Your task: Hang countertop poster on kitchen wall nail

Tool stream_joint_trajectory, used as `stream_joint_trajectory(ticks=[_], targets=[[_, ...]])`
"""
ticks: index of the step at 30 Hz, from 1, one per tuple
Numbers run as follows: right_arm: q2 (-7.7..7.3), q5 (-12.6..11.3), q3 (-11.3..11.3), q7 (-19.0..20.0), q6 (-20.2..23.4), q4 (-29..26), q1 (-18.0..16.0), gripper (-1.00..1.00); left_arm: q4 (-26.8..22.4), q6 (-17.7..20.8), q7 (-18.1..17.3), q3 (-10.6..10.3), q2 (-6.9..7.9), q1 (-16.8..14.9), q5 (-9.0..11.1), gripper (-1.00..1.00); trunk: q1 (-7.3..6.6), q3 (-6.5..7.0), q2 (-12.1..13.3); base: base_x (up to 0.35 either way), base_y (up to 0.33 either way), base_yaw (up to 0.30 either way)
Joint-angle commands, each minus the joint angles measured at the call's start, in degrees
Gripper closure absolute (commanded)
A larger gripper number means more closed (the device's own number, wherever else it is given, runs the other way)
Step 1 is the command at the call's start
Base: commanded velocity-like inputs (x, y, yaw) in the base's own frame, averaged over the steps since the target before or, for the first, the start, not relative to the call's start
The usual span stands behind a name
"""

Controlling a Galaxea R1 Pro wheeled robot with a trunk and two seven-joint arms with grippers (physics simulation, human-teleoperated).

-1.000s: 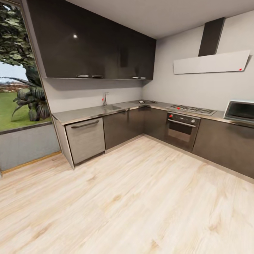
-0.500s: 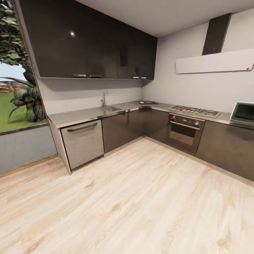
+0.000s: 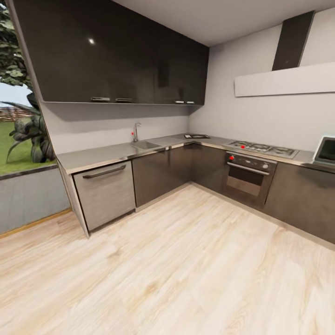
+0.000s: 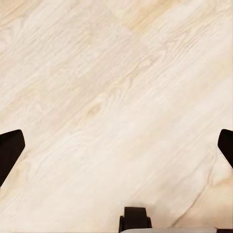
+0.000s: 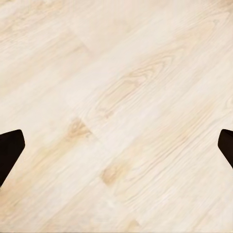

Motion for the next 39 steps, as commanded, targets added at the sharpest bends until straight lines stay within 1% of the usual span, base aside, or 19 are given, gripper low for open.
stream_joint_trajectory(ticks=[1, 22, 27, 39], targets=[[-0.01, 0.06, 0.05, -0.12, -0.17, 0.04, -0.03, -1.00, -0.08, -0.02, -0.01, 0.05, -0.01, 0.02, -0.01, -1.00, 0.03, -0.05, -0.02, 0.310, 0.000, 0.000], [-0.01, 0.06, 0.05, -0.12, -0.21, 0.04, -0.03, -1.00, -0.08, -0.02, -0.01, 0.05, -0.01, 0.02, -0.01, -1.00, 0.03, -0.05, -0.02, 0.310, 0.000, -0.013], [-0.01, 0.06, 0.05, -0.12, -0.22, 0.04, -0.03, -1.00, -0.08, -0.02, -0.01, 0.05, -0.01, 0.02, 0.01, -1.00, 0.03, -0.05, -0.02, 0.310, 0.000, -0.175], [-0.01, 0.06, 0.05, -0.12, -0.23, 0.04, -0.03, -1.00, -0.08, -0.02, -0.01, 0.05, -0.01, 0.02, 0.02, -1.00, 0.03, -0.05, -0.02, 0.310, 0.000, -0.249]])
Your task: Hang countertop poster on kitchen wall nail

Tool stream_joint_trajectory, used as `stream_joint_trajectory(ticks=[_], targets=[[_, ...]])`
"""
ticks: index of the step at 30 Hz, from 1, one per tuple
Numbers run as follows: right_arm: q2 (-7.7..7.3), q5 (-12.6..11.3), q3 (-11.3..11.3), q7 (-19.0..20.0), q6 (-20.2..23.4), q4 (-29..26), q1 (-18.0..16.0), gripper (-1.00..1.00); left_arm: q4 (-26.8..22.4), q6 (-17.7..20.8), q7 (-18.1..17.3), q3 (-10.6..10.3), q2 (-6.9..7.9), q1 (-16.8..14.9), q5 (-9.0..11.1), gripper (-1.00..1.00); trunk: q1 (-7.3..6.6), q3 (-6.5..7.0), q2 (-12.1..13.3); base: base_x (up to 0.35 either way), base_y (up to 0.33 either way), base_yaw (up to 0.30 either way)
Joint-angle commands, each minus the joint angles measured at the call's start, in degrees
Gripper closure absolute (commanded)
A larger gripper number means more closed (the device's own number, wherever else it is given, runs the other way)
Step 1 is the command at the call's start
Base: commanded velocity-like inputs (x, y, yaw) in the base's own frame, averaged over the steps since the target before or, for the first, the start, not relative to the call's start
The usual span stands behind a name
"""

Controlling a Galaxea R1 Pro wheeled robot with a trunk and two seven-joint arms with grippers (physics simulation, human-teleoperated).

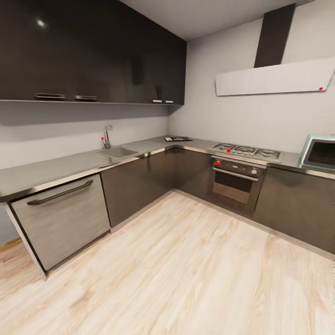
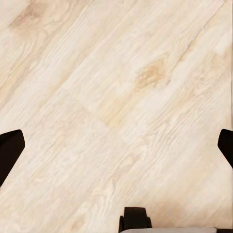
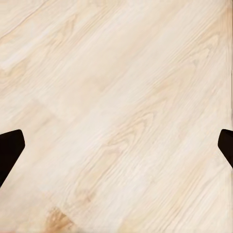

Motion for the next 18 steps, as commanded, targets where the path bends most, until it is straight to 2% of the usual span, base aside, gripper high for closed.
stream_joint_trajectory(ticks=[1, 7, 18], targets=[[0.00, 0.06, 0.05, -0.12, -0.16, 0.05, -0.04, -1.00, -0.09, -0.02, -0.01, 0.05, 0.00, 0.03, -0.01, -1.00, 0.03, -0.05, -0.02, 0.310, 0.000, -0.232], [0.00, 0.06, 0.05, -0.12, -0.14, 0.05, -0.04, -1.00, -0.09, -0.02, -0.01, 0.05, 0.00, 0.03, -0.01, -1.00, 0.03, -0.05, -0.02, 0.310, 0.000, -0.155], [0.00, 0.06, 0.05, -0.12, -0.12, 0.05, -0.04, -1.00, -0.09, -0.02, -0.01, 0.05, 0.00, 0.03, -0.03, -1.00, 0.03, -0.05, -0.02, 0.310, 0.000, -0.016]])
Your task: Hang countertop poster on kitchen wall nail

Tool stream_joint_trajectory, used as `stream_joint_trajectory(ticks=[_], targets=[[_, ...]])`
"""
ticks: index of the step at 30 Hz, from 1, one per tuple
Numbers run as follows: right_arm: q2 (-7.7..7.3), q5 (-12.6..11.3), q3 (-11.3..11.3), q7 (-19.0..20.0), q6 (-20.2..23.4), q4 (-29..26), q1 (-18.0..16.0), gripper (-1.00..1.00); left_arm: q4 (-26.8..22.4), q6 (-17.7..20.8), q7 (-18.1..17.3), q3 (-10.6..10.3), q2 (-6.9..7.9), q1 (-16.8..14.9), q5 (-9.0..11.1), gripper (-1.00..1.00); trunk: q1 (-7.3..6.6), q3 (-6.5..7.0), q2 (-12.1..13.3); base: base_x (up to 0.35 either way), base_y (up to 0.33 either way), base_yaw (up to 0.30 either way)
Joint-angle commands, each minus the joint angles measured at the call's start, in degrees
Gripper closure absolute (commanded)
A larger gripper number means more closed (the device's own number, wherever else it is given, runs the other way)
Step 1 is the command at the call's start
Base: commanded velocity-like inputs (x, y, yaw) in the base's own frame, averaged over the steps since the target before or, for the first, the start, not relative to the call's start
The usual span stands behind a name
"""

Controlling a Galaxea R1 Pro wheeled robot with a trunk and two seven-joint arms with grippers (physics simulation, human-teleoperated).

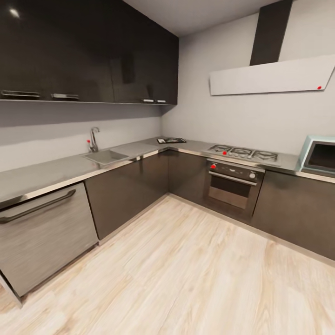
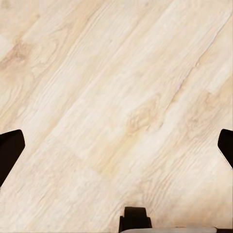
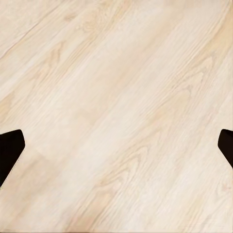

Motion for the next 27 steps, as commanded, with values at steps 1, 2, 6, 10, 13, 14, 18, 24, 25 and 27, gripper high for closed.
stream_joint_trajectory(ticks=[1, 2, 6, 10, 13, 14, 18, 24, 25, 27], targets=[[-0.01, 0.06, 0.05, -0.12, -0.17, 0.04, -0.03, -1.00, -0.08, -0.02, -0.01, 0.05, -0.01, 0.02, -0.01, -1.00, 0.03, -0.05, -0.02, 0.310, 0.000, -0.002], [-0.01, 0.06, 0.05, -0.12, -0.18, 0.04, -0.03, -1.00, -0.08, -0.02, -0.01, 0.05, -0.01, 0.00, -0.01, -1.00, 0.03, -0.05, -0.02, 0.310, 0.000, -0.001], [-0.01, 0.06, 0.05, -0.12, -0.16, 0.04, -0.03, -1.00, -0.08, -0.02, -0.02, 0.05, -0.01, 0.01, -0.01, -1.00, 0.03, -0.05, -0.02, 0.310, 0.000, -0.001], [-0.01, 0.06, 0.05, -0.12, -0.16, 0.04, -0.03, -1.00, -0.08, -0.02, -0.03, 0.05, -0.01, 0.02, -0.01, -1.00, 0.03, -0.05, -0.02, 0.310, 0.000, 0.000], [-0.01, 0.06, 0.05, -0.12, -0.15, 0.04, -0.03, -1.00, -0.08, -0.02, -0.02, 0.05, -0.01, 0.02, -0.01, -1.00, 0.03, -0.05, -0.02, 0.310, 0.000, 0.000], [-0.01, 0.06, 0.05, -0.12, -0.15, 0.04, -0.03, -1.00, -0.08, -0.02, -0.01, 0.05, -0.01, 0.02, -0.01, -1.00, 0.03, -0.05, -0.02, 0.309, 0.000, 0.000], [-0.01, 0.06, 0.05, -0.12, -0.15, 0.04, -0.03, -1.00, -0.08, -0.02, -0.04, 0.05, -0.01, 0.02, -0.01, -1.00, 0.03, -0.05, -0.02, 0.309, 0.000, 0.000], [-0.01, 0.06, 0.05, -0.12, -0.15, 0.04, -0.03, -1.00, -0.08, -0.02, -0.07, 0.05, -0.01, 0.02, 0.00, -1.00, 0.03, -0.05, -0.02, 0.310, 0.000, 0.000], [-0.01, 0.06, 0.05, -0.12, -0.15, 0.04, -0.03, -1.00, -0.08, -0.02, -0.07, 0.05, -0.01, 0.02, -0.01, -1.00, 0.03, -0.05, -0.02, 0.310, 0.000, 0.000], [-0.01, 0.06, 0.05, -0.12, -0.15, 0.04, -0.03, -1.00, -0.08, -0.02, -0.07, 0.05, -0.01, 0.02, -0.01, -1.00, 0.03, -0.05, -0.02, 0.310, 0.000, 0.000]])
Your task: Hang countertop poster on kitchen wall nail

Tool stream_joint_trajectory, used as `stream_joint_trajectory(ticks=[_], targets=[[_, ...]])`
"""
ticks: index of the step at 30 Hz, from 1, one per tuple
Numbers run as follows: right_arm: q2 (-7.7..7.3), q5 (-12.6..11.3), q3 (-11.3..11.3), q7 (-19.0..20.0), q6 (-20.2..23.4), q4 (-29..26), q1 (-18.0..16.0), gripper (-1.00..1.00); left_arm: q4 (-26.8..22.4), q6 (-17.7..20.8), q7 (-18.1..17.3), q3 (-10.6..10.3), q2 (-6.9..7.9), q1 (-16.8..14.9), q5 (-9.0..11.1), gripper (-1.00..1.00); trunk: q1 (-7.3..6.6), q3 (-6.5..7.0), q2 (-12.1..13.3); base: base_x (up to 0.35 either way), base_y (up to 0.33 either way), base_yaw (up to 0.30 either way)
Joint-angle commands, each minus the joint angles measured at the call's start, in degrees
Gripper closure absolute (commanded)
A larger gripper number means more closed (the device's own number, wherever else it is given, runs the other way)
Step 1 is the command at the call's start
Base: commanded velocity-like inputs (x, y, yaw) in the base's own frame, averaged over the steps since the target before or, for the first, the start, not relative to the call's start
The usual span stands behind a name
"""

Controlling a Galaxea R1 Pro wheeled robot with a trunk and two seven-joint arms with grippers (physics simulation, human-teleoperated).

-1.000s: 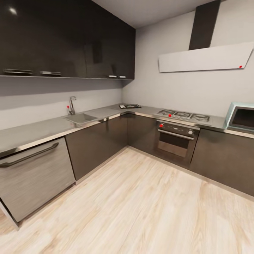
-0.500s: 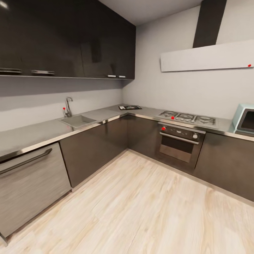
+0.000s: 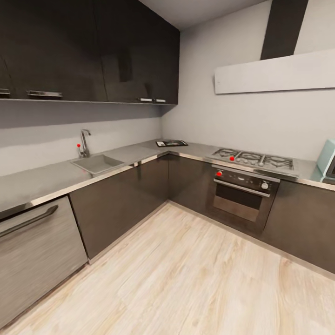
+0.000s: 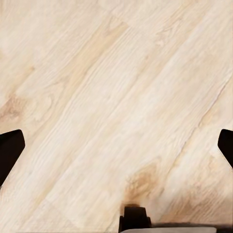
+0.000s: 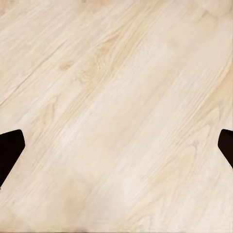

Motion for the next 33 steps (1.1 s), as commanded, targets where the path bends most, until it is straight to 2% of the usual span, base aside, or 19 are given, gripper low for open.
stream_joint_trajectory(ticks=[1, 33], targets=[[-0.01, 0.06, 0.05, -0.12, -0.17, 0.04, -0.03, -1.00, -0.08, -0.02, 0.00, 0.05, -0.01, 0.02, -0.01, -1.00, 0.03, -0.05, -0.02, 0.310, 0.000, 0.000], [-0.01, 0.06, 0.08, -0.12, -0.18, 0.04, -0.03, -1.00, -0.08, -0.02, -0.04, 0.05, -0.01, 0.02, -0.01, -1.00, 0.03, -0.05, -0.02, 0.310, 0.000, 0.000]])
